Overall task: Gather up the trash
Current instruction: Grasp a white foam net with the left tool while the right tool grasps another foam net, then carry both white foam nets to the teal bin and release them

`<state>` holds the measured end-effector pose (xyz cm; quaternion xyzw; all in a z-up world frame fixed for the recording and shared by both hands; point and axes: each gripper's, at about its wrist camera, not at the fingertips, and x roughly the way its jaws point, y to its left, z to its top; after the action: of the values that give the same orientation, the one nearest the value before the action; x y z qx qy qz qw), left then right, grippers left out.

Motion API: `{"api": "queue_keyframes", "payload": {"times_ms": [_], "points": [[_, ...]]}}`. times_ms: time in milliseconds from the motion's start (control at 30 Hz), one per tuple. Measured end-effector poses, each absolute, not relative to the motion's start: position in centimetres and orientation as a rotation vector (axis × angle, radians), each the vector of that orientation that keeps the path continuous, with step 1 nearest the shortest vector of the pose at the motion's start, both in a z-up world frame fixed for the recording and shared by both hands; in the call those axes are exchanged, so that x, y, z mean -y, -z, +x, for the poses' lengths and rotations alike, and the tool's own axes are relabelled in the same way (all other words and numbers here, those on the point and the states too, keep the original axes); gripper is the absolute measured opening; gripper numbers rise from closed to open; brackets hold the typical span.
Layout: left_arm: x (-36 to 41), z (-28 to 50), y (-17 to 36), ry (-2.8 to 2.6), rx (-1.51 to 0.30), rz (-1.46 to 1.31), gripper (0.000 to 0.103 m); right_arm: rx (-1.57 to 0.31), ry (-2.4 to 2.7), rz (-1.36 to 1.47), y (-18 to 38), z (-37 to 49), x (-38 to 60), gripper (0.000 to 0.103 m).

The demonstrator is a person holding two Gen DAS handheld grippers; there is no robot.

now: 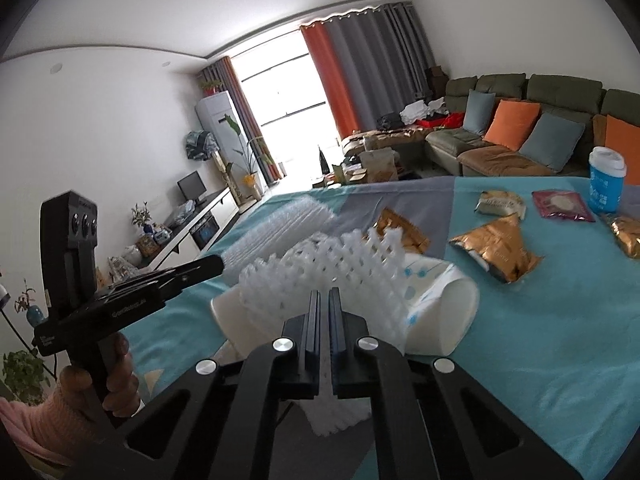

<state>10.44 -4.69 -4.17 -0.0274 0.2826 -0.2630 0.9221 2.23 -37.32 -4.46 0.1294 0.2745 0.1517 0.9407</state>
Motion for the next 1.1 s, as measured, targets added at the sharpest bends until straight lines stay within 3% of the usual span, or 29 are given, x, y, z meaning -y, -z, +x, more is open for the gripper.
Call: {"api": "queue_keyframes", "payload": {"times_ms": [67,167,233,300,367,433,500,567,633,667,800,967,1033,1100], "points": [[4.3,10.3,4.0,0.540,-0.574,-0.058,0.001,-0.554,-0.277,0.263,4.3,2.2,37.9,0.009],[4.0,9.9,3.9,0.507,-0.562,-0.045,0.006,-0.564,-0.257,0.297,4.5,2.3,38.6,0.058],[3.8,10.0,3.9,0.504,-0.570,-0.053,0.049,-0.578,-0.251,0.293,4.8,2.4,38.7,0.059],[3.6,10.1,3.9,0.511,-0.568,-0.060,0.056,-0.601,-0.268,0.301,5.2,2.6,38.7,0.059],[3.5,10.4,3.8,0.523,-0.575,-0.064,0.056,-0.622,-0.286,0.316,5.6,3.0,38.7,0.058],[3.6,10.8,3.7,0.547,-0.587,-0.077,0.056,-0.630,-0.300,0.327,5.9,3.1,38.8,0.049],[3.9,11.3,3.8,0.557,-0.597,-0.074,0.054,-0.638,-0.318,0.336,6.0,3.3,38.9,0.033],[4.3,11.8,3.9,0.572,-0.616,-0.075,0.044,-0.640,-0.330,0.337,6.0,3.3,38.9,0.018],[4.5,12.6,4.1,0.595,-0.647,-0.092,0.017,-0.643,-0.338,0.333,6.0,3.4,38.7,0.006],[4.7,12.9,4.2,0.600,-0.657,-0.095,0.013,-0.642,-0.343,0.330,6.0,3.3,38.6,0.005],[4.9,13.2,4.3,0.588,-0.653,-0.098,0.009,-0.619,-0.361,0.318,5.5,2.9,38.3,0.002],[4.3,12.6,3.6,0.595,-0.620,-0.117,0.006,-0.597,-0.378,0.335,4.8,2.8,38.6,0.006],[3.7,12.2,3.1,0.595,-0.602,-0.132,0.006,-0.600,-0.389,0.338,4.8,2.9,38.6,0.019],[3.0,11.8,2.6,0.589,-0.585,-0.144,0.006,-0.602,-0.374,0.298,4.9,2.7,37.9,0.053]]}}
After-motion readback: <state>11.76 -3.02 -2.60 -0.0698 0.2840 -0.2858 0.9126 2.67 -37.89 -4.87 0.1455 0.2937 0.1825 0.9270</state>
